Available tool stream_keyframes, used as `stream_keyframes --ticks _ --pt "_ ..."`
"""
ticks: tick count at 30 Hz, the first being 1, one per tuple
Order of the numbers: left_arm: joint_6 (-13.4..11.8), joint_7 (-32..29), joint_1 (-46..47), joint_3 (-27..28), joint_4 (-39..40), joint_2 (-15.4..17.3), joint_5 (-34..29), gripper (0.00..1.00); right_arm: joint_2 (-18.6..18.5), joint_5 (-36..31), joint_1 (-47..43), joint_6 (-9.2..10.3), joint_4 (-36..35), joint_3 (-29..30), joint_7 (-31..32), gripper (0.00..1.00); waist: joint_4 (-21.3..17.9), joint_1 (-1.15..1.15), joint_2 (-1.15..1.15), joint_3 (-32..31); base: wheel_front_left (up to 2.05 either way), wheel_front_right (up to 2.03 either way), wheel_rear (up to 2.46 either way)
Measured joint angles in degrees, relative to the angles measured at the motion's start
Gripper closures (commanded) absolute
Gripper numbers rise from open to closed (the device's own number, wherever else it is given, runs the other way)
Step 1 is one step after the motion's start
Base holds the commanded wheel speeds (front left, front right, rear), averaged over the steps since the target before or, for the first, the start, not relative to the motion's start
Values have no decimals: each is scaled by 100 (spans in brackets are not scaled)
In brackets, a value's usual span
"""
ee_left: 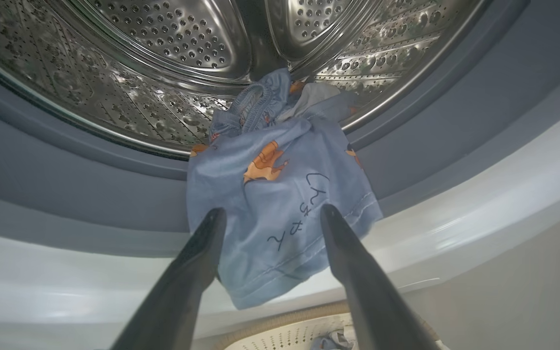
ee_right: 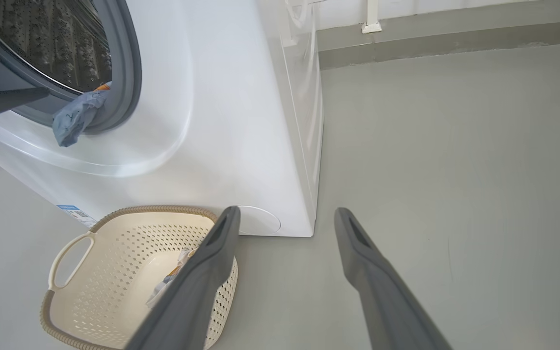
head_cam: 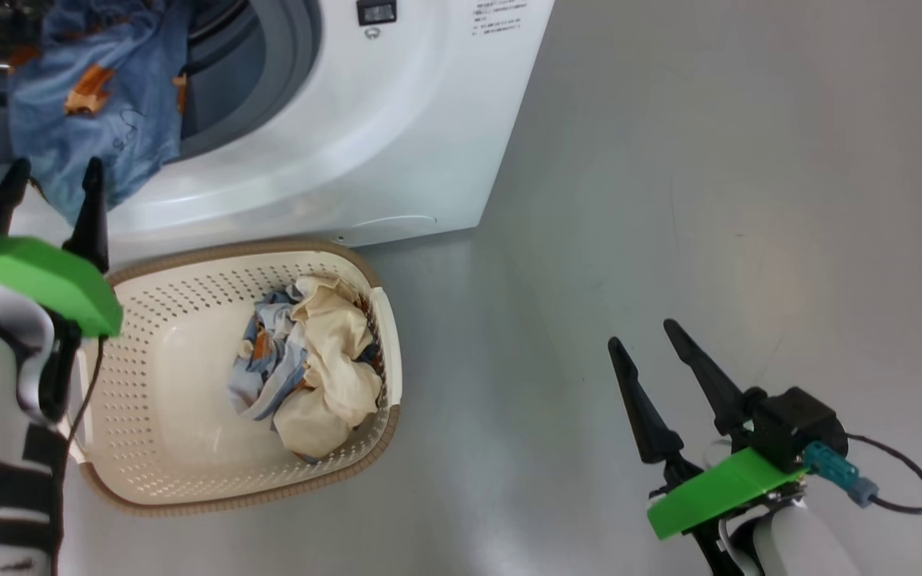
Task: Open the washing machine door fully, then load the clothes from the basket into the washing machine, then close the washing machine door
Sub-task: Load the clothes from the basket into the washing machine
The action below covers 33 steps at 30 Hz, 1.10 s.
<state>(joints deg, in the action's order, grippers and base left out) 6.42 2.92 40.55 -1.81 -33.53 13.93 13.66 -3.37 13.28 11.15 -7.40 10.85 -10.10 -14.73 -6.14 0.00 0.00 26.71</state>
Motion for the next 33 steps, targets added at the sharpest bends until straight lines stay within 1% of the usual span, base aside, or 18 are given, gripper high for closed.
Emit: stream_keyframes --ticks 2,7,12,19,20,22,26,33 --pt "38 -49 161 -49 -160 11 60 0 1 0 69 0 -4 -5 0 0 -16 0 0 45 0 0 0" --pt "46 -126 529 -177 -598 155 70 0 2 0 132 0 -7 -24 0 0 -58 0 0 171 0 0 0" --pt "67 -299 855 -292 -1046 188 116 0 5 0 186 0 -15 -22 0 0 -100 0 0 315 0 0 0" --pt "92 -336 1266 -443 -1447 234 270 0 7 -1 212 0 -42 -5 0 0 -140 0 0 509 0 0 0" --pt "92 -314 1322 -465 -1494 241 270 24 8 -1 224 0 -42 -3 0 0 -142 0 0 529 0 0 0" --pt "91 -282 1420 -542 -1589 261 230 100 8 -1 262 0 -43 -2 0 0 -140 0 0 561 0 0 0" --pt "91 -231 1587 -644 -1807 271 193 100 8 -1 310 0 -42 -1 0 0 -122 0 0 573 0 0 0" --pt "91 224 1935 -791 -1933 211 175 100 9 26 311 0 -44 11 0 0 -78 0 0 532 0 0 0"
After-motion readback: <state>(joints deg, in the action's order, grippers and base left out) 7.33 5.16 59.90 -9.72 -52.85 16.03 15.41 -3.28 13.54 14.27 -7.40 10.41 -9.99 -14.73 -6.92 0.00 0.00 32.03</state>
